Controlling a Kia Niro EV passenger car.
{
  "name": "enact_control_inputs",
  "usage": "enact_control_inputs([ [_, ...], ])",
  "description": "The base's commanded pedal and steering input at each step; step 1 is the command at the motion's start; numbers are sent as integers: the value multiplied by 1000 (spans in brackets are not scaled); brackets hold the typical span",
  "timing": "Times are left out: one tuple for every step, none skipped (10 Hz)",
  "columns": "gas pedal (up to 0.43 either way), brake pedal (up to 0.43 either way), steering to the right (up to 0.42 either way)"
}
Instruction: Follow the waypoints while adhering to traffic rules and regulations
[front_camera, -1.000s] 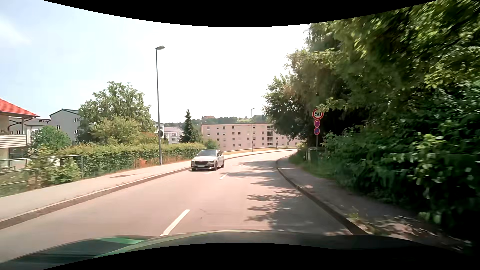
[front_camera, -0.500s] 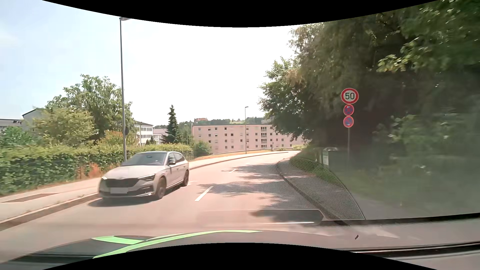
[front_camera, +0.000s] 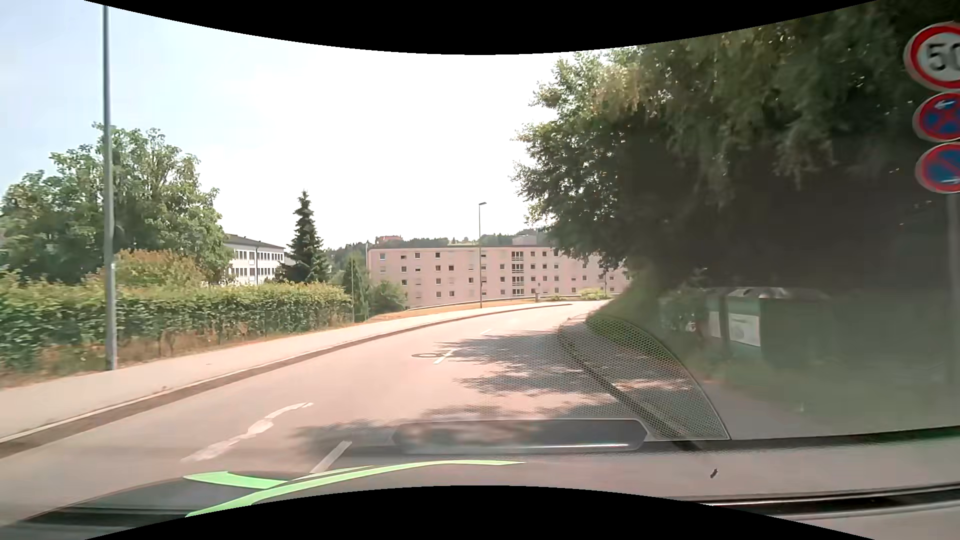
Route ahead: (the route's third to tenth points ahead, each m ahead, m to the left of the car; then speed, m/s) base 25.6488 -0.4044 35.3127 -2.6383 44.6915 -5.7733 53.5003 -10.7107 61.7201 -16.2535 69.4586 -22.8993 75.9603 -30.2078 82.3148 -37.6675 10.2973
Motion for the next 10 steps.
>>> enact_control_inputs([
  [98,0,24],
  [98,0,24],
  [98,0,25],
  [98,0,28],
  [98,0,30],
  [98,0,31],
  [98,0,33],
  [67,0,36],
  [20,0,39],
  [0,0,39],
])
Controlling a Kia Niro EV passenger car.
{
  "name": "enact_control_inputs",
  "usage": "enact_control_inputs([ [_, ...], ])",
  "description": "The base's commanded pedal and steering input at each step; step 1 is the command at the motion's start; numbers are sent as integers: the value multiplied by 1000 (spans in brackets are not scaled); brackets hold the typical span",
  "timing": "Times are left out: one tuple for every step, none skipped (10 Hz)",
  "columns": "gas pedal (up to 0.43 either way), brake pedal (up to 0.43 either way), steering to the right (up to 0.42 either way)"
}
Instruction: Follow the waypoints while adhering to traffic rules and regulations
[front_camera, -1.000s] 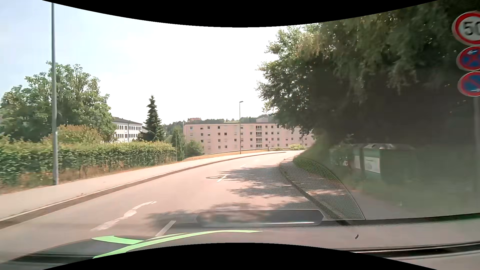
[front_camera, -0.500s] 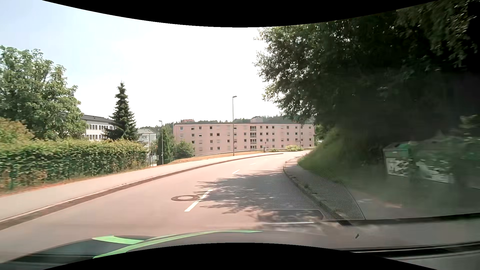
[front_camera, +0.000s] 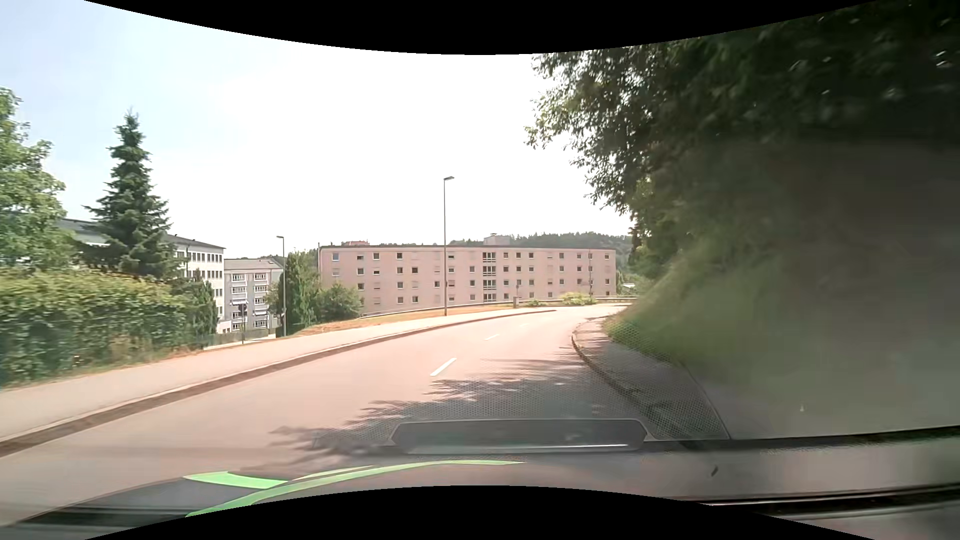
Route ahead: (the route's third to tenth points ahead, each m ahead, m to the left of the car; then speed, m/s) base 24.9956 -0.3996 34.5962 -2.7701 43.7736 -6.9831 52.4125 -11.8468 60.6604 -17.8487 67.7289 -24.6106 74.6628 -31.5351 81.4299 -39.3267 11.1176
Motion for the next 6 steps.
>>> enact_control_inputs([
  [0,0,40],
  [0,0,42],
  [0,0,43],
  [0,0,44],
  [0,0,45],
  [0,0,46],
])
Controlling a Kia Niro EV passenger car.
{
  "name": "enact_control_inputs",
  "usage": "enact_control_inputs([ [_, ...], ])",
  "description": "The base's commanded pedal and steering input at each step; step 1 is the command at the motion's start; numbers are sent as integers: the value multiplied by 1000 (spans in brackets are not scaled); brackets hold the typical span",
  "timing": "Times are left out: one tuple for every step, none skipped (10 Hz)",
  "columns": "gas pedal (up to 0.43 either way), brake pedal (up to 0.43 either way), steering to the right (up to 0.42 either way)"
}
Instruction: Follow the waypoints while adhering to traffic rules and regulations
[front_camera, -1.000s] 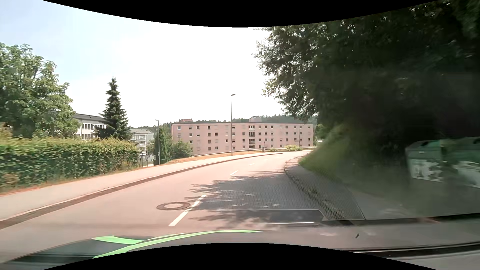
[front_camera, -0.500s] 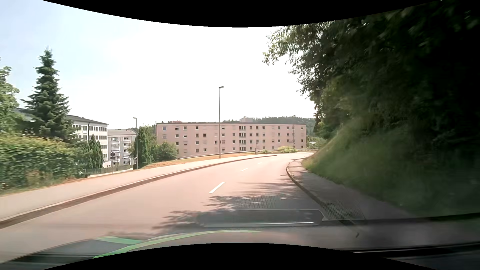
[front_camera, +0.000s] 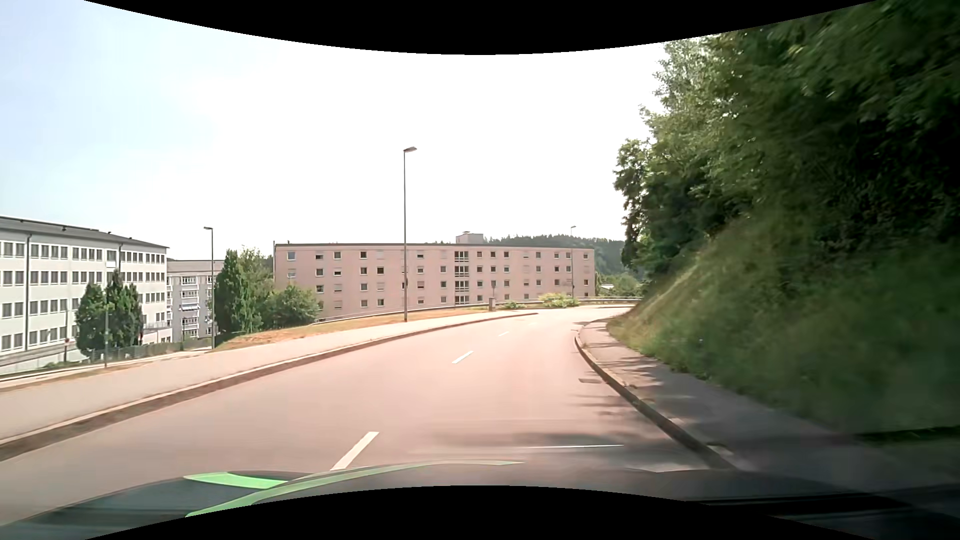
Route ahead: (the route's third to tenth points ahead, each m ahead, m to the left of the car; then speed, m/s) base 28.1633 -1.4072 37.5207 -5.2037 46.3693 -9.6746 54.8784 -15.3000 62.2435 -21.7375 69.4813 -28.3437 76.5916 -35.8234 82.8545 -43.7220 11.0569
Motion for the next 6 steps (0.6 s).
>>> enact_control_inputs([
  [0,0,49],
  [0,0,49],
  [0,0,49],
  [0,0,49],
  [0,0,50],
  [0,0,50],
])
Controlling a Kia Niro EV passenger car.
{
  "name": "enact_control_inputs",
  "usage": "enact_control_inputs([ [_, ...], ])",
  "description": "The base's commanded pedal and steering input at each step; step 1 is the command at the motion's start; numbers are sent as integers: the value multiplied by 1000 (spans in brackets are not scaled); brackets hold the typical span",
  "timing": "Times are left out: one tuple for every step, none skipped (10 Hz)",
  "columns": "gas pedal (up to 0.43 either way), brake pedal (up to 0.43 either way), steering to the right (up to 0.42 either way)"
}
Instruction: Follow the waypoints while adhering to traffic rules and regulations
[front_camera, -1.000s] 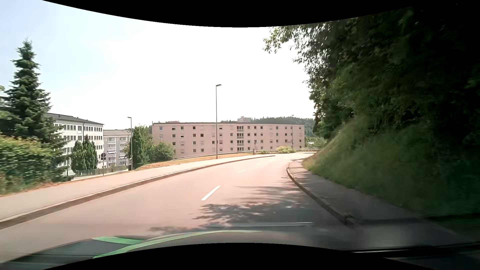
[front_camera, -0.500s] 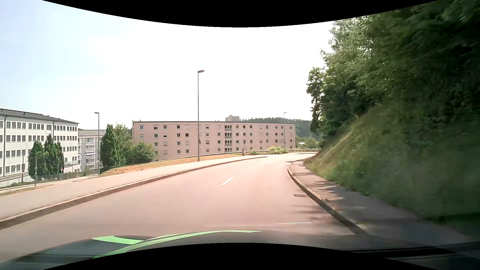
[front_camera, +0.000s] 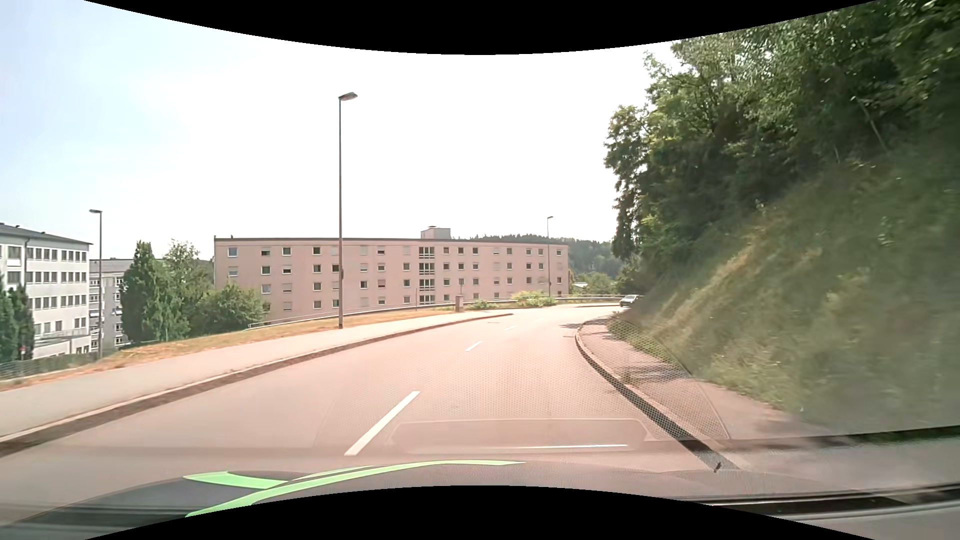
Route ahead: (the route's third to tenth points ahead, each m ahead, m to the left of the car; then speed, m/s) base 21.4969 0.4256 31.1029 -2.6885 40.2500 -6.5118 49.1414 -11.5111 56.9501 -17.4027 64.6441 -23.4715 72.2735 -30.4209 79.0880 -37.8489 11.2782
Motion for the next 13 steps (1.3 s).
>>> enact_control_inputs([
  [0,0,49],
  [0,0,49],
  [0,0,49],
  [0,0,49],
  [0,0,50],
  [0,0,52],
  [0,0,53],
  [0,0,53],
  [0,0,54],
  [0,0,54],
  [0,0,56],
  [0,0,58],
  [0,0,59],
])
